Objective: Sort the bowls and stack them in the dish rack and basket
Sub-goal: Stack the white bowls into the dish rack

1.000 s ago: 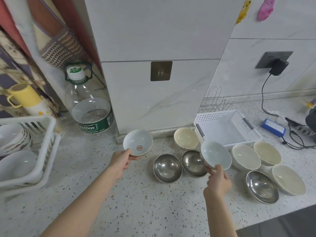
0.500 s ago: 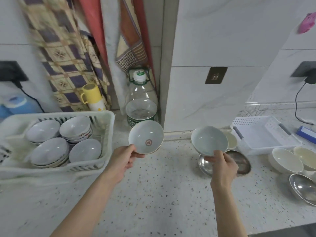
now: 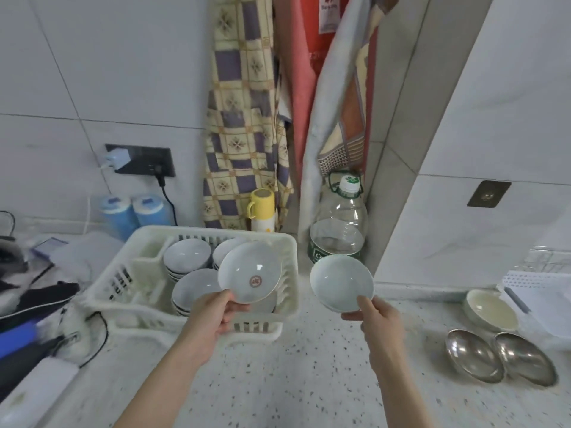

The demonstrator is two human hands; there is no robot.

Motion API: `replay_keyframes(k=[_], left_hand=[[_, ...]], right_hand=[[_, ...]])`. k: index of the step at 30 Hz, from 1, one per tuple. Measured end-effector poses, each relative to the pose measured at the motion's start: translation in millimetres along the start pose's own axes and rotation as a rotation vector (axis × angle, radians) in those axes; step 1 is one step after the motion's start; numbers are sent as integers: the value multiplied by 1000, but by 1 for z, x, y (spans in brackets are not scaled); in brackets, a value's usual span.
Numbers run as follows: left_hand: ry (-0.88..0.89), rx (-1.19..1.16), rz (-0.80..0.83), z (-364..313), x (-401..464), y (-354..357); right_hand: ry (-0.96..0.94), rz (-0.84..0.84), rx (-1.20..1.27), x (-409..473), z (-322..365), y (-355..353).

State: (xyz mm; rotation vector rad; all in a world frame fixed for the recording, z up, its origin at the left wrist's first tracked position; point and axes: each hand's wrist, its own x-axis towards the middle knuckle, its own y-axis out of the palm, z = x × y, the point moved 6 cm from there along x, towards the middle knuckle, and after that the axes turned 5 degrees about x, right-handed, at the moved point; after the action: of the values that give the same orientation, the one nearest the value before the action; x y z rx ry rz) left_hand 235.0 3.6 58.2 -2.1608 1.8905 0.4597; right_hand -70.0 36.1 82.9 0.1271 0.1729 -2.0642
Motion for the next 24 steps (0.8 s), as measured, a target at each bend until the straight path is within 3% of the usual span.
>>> replay_keyframes(k=[5, 10, 15, 24], left_hand=[[25, -41, -65, -6, 7, -55], [36, -65, -92, -10, 12, -84], [0, -67, -93, -7, 21, -97], [-40, -33, -69, -1, 35, -99]], right_hand=[[-118, 149, -148, -7, 19, 73], [-76, 260, -327, -2, 9, 133], [-13, 322, -531, 10, -9, 158], [-88, 369, -852, 18, -13, 185]])
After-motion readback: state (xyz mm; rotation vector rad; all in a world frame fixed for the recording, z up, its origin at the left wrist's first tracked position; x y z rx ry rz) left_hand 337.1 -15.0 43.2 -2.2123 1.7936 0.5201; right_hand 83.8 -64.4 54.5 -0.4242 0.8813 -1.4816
